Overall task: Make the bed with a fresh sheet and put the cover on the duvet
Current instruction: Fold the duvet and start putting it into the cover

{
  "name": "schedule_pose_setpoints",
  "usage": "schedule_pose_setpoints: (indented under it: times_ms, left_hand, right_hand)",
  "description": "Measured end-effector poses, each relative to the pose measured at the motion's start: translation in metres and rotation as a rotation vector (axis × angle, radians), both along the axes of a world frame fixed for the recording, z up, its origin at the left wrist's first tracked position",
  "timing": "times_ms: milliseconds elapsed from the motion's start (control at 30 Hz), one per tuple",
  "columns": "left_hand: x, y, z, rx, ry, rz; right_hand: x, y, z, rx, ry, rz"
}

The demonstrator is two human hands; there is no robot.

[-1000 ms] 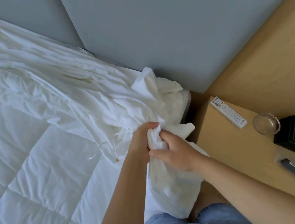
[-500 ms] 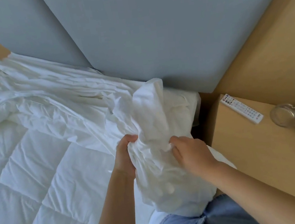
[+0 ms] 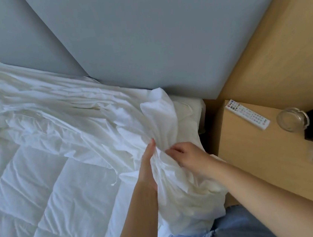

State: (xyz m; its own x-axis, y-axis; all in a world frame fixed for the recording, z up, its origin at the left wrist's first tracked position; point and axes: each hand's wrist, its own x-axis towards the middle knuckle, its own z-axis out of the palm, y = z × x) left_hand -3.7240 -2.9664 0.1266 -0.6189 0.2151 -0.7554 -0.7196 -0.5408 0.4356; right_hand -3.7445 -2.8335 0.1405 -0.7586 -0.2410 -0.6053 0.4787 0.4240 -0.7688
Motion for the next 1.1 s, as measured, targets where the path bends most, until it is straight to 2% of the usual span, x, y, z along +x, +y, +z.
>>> schedule_pose_setpoints:
  times_ms: [133,200,367,500,567,633,667,733,800,867,967,1033,1100]
  left_hand:
    - [-0.009,-0.001,0.005,-0.239,0.008,-0.174]
    - [-0.012,-0.005,0.01,-0.248,0.02,-0.187]
    - [-0.022,-0.005,0.011,-0.332,0.035,-0.046]
    - [-0.019,0.001,0.014,-0.131,0.025,0.123]
    - [-0.013,-0.004,0.014,-0.048,0.045,0.191]
    - [-0.009,-0.009,0.015,0.03,0.081,0.14]
    - [-0.009,-0.01,0.017,0.042,0.109,0.082]
    - [-0.012,-0.012,0.018,-0.022,0.117,-0.015]
    - [-0.016,-0.013,0.019,-0.09,0.123,-0.071]
    - [-0.016,-0.012,0.02,-0.067,0.142,-0.088]
    - [-0.013,-0.009,0.019,-0.018,0.07,-0.043]
    - [-0.016,-0.007,0.02,-0.089,0.003,-0.083]
    - [-0.02,-0.004,0.021,-0.17,-0.028,-0.093]
  right_hand:
    - [0.021,-0.025,-0.003,0.123,0.371,-0.114]
    - [0.031,-0.027,0.004,0.106,0.463,-0.114]
    - [0.036,-0.015,0.013,0.063,0.344,0.085]
    - [0.007,0.011,0.009,0.069,0.416,0.046]
    - [-0.005,0.017,0.001,0.077,0.325,0.159]
    - [-0.006,0.01,-0.003,0.089,0.279,0.325]
    - [-0.006,0.004,-0.004,0.102,0.284,0.33]
    - [-0.002,-0.004,-0.003,0.114,0.353,0.212]
    - [0.005,-0.009,0.004,0.079,0.514,0.084]
    - [0.01,-0.012,0.014,0.005,0.592,0.14]
    - [0.018,-0.008,0.024,-0.16,0.386,0.223]
    - [0.023,-0.005,0.027,-0.247,0.274,0.252]
    - [0.031,-0.005,0.028,-0.272,0.249,0.261]
